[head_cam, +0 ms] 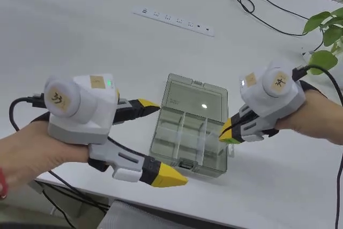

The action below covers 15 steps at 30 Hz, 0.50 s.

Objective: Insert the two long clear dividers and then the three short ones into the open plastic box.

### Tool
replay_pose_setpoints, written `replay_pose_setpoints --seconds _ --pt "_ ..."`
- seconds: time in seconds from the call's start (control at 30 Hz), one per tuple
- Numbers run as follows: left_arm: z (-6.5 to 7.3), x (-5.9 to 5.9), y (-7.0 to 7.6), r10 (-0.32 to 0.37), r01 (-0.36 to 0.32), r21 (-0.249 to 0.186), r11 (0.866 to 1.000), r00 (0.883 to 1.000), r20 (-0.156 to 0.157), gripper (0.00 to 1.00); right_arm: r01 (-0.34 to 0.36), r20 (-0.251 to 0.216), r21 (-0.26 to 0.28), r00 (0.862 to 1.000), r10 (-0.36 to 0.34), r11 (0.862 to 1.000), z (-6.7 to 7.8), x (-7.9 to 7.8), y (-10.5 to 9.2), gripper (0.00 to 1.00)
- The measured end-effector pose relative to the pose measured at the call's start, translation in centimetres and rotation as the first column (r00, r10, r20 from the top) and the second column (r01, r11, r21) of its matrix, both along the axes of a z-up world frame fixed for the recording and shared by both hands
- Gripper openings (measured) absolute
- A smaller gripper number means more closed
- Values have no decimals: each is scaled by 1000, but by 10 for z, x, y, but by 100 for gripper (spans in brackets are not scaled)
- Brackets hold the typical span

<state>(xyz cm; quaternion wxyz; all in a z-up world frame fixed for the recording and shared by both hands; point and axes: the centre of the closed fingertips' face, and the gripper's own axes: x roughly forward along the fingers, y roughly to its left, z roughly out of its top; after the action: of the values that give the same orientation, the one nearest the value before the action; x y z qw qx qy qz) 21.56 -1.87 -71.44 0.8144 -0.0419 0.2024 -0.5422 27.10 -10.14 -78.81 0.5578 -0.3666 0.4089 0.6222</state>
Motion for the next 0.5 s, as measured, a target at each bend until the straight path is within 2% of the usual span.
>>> replay_pose_setpoints --seconds 0.5 --pt "-1 -1 1 3 -3 3 1000 1000 -1 99 -4 11 12 1000 3 1000 -13 -1 1 2"
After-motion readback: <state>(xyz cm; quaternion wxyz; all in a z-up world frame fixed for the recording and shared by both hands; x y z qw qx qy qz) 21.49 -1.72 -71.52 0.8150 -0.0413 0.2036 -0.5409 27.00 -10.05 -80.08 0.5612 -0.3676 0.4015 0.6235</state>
